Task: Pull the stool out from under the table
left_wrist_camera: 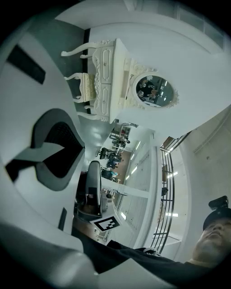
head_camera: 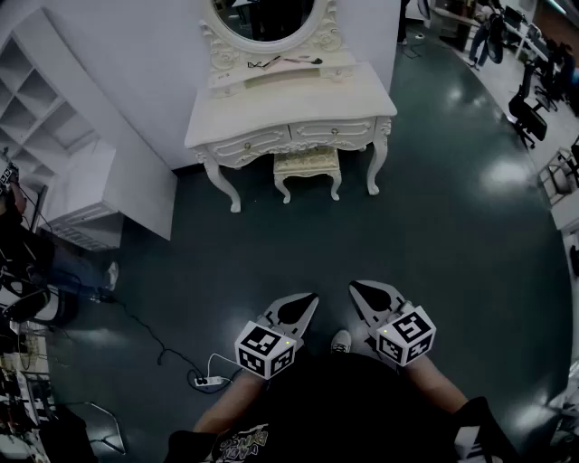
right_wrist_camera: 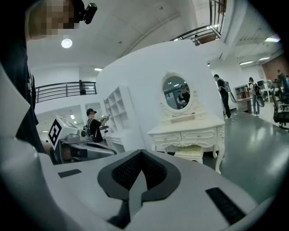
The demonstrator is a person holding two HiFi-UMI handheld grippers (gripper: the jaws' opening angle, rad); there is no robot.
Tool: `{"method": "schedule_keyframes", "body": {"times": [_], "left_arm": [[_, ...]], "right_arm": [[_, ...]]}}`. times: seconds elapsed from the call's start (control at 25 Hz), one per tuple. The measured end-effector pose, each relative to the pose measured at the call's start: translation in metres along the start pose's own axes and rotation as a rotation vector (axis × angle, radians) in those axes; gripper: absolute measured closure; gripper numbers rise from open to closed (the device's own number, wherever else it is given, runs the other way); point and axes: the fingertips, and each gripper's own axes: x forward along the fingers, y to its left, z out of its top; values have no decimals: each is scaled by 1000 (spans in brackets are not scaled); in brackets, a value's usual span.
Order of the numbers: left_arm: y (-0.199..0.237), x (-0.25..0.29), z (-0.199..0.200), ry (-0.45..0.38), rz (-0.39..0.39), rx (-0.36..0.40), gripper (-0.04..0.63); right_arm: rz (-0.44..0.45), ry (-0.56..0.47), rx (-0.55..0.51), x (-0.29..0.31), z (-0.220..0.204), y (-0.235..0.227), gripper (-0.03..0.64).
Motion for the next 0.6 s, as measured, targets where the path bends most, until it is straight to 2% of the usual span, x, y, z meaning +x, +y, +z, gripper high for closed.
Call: {"method": "schedule_keyframes", "body": {"times": [0.6], "left_arm": [[3,8,3,-6,5,-4,588]], "right_arm": [[16,-28,9,2,6,-7,588]]}}
